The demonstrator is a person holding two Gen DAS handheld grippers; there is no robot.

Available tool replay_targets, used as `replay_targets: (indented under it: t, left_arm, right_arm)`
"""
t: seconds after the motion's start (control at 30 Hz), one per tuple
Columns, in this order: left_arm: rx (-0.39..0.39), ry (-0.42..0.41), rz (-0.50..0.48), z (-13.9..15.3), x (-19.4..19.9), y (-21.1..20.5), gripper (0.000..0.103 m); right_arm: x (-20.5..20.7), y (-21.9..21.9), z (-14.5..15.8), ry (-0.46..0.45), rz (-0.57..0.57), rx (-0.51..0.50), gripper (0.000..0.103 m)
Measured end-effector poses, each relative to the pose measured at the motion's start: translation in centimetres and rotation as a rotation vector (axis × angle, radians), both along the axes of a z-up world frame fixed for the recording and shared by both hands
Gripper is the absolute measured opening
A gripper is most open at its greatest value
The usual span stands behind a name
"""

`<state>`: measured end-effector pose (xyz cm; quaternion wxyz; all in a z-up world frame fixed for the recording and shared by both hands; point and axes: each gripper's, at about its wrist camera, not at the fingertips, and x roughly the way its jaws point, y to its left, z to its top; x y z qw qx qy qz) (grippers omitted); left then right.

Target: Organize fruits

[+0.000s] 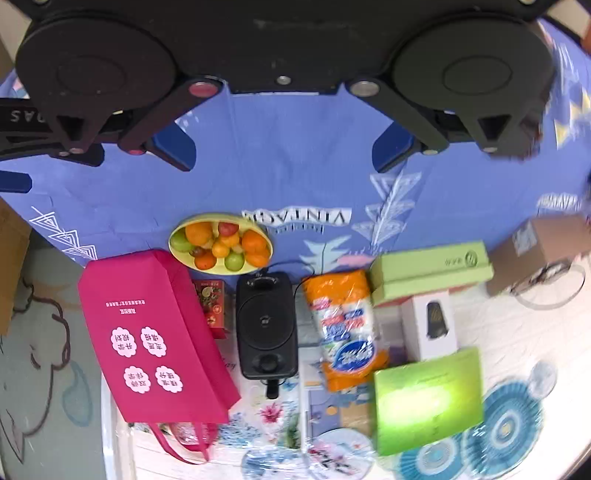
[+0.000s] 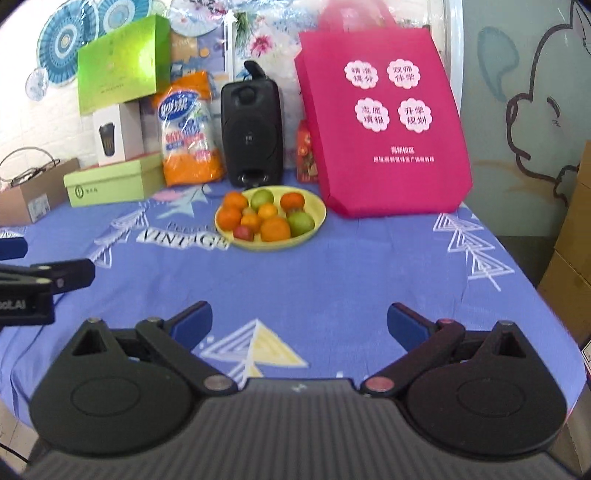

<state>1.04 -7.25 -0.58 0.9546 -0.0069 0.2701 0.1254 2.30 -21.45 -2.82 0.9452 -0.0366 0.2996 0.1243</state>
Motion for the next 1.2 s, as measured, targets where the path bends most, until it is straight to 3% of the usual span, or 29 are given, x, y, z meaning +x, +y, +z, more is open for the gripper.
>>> replay_targets:
  t: [0.17,0.37,0.67,0.8,0.97,1.2]
  left_arm:
    - [-0.044,0.008,-0.009,-0.8,-2.7,-0.4,0.103]
    - [-0.044,-0.023,0.028,-0.3,-3.9,0.0,0.103]
    - [-0.064,-0.020,0.074,-0.4,-3.0,1.2,0.103]
    - [-0.091,-0.016,0.036,-0.5,-2.7,1.5,0.103]
    - [0.048,-0.024,0.134,-0.6,-2.9,0.2,0.103]
    - [-0.025,0.000,0.073,-0.7,-2.5,0.6,0.103]
  right_arm:
    - [-1.5,0.3,0.0,-0.014,-0.024,-0.045,0.103]
    - [-1.5,0.1,1.3,-0.044,-0.097,-0.073,0.103]
    - [-1.5,0.7,0.8,-0.024,-0.111,-0.110,0.103]
    - [-1.4,1.3,0.4,-0.015,-0.095,-0.127,0.103]
    - [-1.3,1.6,-0.1,-0.003,-0.083,-0.137,0.103]
    - [-1.0,1.6,-0.3,0.006,-0.073,-0.137,0.103]
